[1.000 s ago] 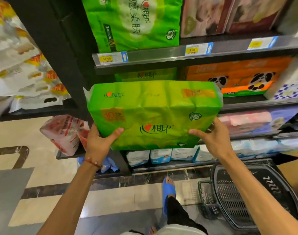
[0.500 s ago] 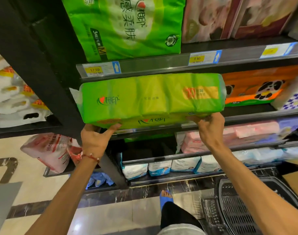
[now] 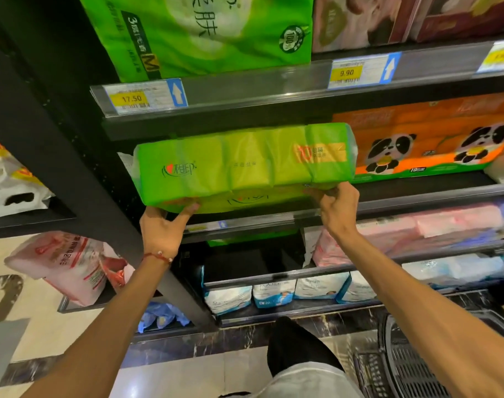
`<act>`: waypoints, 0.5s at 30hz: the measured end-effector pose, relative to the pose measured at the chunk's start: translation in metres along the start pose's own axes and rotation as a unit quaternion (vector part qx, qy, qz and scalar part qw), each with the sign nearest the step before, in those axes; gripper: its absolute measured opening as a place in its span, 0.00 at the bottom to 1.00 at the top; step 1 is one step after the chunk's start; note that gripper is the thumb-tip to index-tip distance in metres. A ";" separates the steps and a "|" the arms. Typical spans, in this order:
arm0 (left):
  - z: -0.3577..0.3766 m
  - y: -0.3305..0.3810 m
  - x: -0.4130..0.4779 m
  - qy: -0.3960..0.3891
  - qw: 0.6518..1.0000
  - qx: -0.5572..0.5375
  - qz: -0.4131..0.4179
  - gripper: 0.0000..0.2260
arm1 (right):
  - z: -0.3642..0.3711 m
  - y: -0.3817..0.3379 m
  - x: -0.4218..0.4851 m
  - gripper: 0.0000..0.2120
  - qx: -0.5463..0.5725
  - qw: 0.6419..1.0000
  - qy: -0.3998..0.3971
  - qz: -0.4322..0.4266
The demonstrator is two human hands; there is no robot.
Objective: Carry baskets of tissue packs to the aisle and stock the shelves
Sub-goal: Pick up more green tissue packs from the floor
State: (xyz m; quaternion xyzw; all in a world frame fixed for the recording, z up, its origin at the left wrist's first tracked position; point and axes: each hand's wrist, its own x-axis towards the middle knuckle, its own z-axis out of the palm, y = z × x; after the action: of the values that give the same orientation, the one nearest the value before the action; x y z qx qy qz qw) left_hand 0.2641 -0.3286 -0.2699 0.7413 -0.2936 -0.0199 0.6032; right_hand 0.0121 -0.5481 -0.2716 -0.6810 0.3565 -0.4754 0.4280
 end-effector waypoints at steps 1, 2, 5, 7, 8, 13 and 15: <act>0.003 -0.002 0.003 -0.002 1.000 -0.002 0.003 0.23 | 0.002 0.006 0.002 0.09 -0.012 1.000 0.009 0.006; 0.005 -0.005 0.006 -0.001 1.000 -0.004 0.002 0.24 | 0.003 0.007 0.004 0.08 -0.025 1.000 0.014 0.006; 0.012 -0.002 0.018 -0.005 1.000 -0.014 -0.006 0.24 | 0.008 0.011 0.019 0.12 -0.073 0.997 0.006 -0.006; 0.016 0.004 0.031 -0.015 0.998 -0.060 -0.024 0.25 | 0.015 0.007 0.033 0.17 -0.059 0.998 -0.005 0.004; 0.020 0.007 0.038 -0.008 0.995 -0.088 -0.043 0.26 | 0.020 0.002 0.040 0.19 -0.051 0.999 -0.006 0.017; 0.043 0.006 0.067 0.054 0.988 -0.109 -0.100 0.28 | 0.043 -0.002 0.064 0.20 -0.114 0.988 -0.005 0.106; 0.043 -0.005 0.069 0.019 0.992 -0.078 -0.098 0.32 | 0.047 0.006 0.065 0.23 -0.131 0.985 -0.005 0.114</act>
State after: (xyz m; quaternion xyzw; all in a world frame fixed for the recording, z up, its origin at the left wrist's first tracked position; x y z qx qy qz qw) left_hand 0.3063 -0.3973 -0.2637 0.7173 -0.2053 -0.0877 0.6601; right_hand 0.0754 -0.5973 -0.2633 -0.6880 0.4893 -0.3693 0.3885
